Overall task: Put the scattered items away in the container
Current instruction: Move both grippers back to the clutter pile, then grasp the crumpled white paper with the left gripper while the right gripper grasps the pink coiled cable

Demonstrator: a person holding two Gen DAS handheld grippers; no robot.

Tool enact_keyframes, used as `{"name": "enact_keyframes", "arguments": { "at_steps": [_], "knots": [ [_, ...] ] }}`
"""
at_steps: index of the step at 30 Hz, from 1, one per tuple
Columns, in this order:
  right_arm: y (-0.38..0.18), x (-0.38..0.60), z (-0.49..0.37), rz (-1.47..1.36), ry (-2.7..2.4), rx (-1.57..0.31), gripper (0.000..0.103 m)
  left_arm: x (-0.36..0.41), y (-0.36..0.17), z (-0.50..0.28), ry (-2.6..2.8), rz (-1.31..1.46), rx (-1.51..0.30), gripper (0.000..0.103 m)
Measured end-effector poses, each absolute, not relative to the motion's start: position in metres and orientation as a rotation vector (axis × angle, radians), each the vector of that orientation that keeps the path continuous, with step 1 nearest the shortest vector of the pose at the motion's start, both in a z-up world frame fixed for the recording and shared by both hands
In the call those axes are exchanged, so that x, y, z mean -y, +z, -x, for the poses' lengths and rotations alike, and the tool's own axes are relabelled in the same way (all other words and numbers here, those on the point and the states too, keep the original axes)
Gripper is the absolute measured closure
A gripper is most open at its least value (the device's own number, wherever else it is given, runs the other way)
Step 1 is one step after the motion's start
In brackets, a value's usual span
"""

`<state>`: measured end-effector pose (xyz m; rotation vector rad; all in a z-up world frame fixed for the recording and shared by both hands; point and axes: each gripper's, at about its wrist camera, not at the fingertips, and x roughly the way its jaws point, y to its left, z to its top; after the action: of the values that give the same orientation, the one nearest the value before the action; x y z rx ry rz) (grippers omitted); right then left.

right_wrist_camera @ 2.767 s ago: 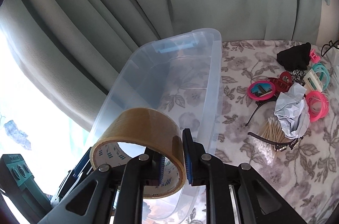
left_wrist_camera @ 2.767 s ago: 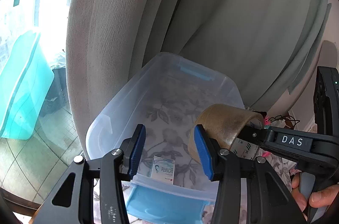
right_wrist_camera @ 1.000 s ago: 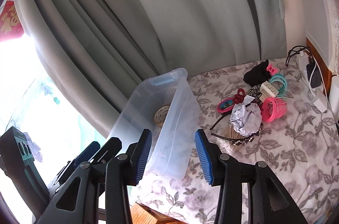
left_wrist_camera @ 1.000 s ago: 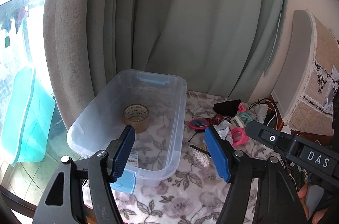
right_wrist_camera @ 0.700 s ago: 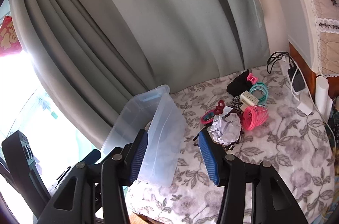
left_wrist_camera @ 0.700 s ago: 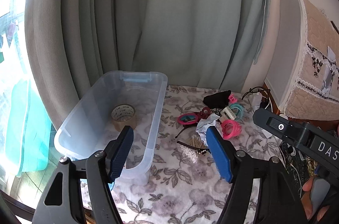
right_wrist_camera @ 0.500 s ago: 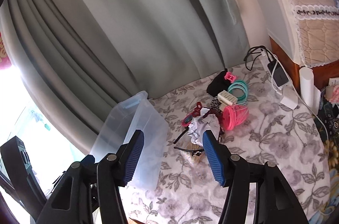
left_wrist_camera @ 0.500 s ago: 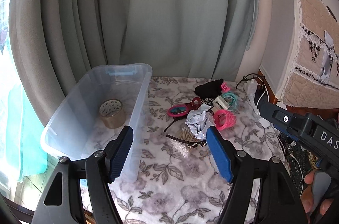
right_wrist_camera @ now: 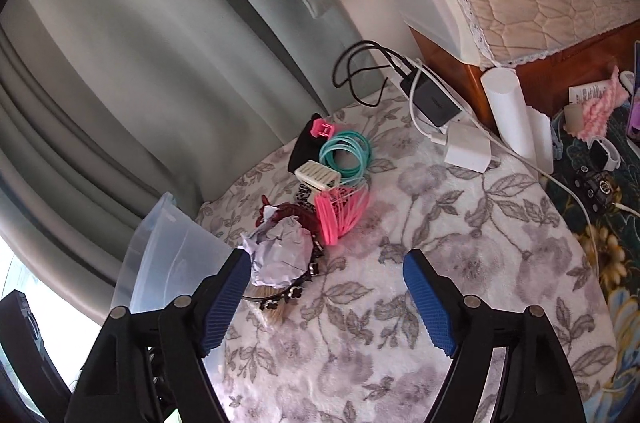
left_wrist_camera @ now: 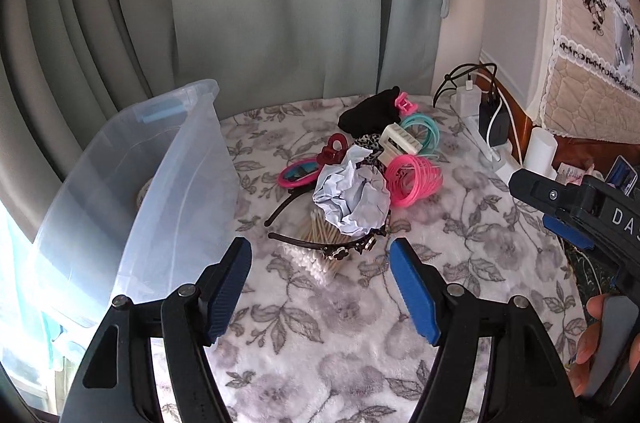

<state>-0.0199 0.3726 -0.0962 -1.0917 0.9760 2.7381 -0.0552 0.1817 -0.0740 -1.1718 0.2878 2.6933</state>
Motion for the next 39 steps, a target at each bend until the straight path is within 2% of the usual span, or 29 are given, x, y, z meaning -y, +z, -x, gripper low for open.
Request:
{"name": "enact_keyframes", "arguments": {
  "at_steps": [6,10,14,21,24,29,32,37,38,39],
  "knots": [
    [-0.133,-0.379,0.041,1.212,2.685,-0.994,0.021,-0.183,-0.101,0.079,2.63,1.265,-0.214,0.031],
    [-0.15,-0.379,0.058,1.286,2.681,-0.987,0.021,-0.192,-0.114,0.097,2.616,1.277,-0.257,0.031],
    [-0.163,-0.375,0.076,1.358,2.674,-0.998,0.021,-0.201,-0.128,0.116,2.594,1.308,-0.311,0.031],
    [-0.173,-0.376,0.112,1.391,2.658,-0.967,0.021,-0.217,-0.146,0.146,2.564,1.367,-0.298,0.031],
    [-0.178,-0.376,0.125,1.394,2.645,-0.966,0.021,-0.219,-0.15,0.157,2.532,1.383,-0.233,0.031],
    [-0.182,-0.37,0.138,1.416,2.669,-0.984,0.021,-0.229,-0.152,0.171,2.514,1.382,-0.212,0.035],
    [-0.185,-0.366,0.148,1.431,2.674,-0.938,0.021,-0.229,-0.153,0.178,2.495,1.39,-0.164,0.048],
    [-0.196,-0.376,0.158,1.411,2.634,-0.988,0.022,-0.223,-0.155,0.18,2.484,1.379,-0.105,0.05],
    [-0.196,-0.376,0.158,1.406,2.633,-0.985,0.025,-0.222,-0.155,0.18,2.483,1.374,-0.087,0.053],
    [-0.195,-0.376,0.159,1.402,2.633,-0.979,0.033,-0.22,-0.154,0.18,2.483,1.37,-0.073,0.053]
  ]
}}
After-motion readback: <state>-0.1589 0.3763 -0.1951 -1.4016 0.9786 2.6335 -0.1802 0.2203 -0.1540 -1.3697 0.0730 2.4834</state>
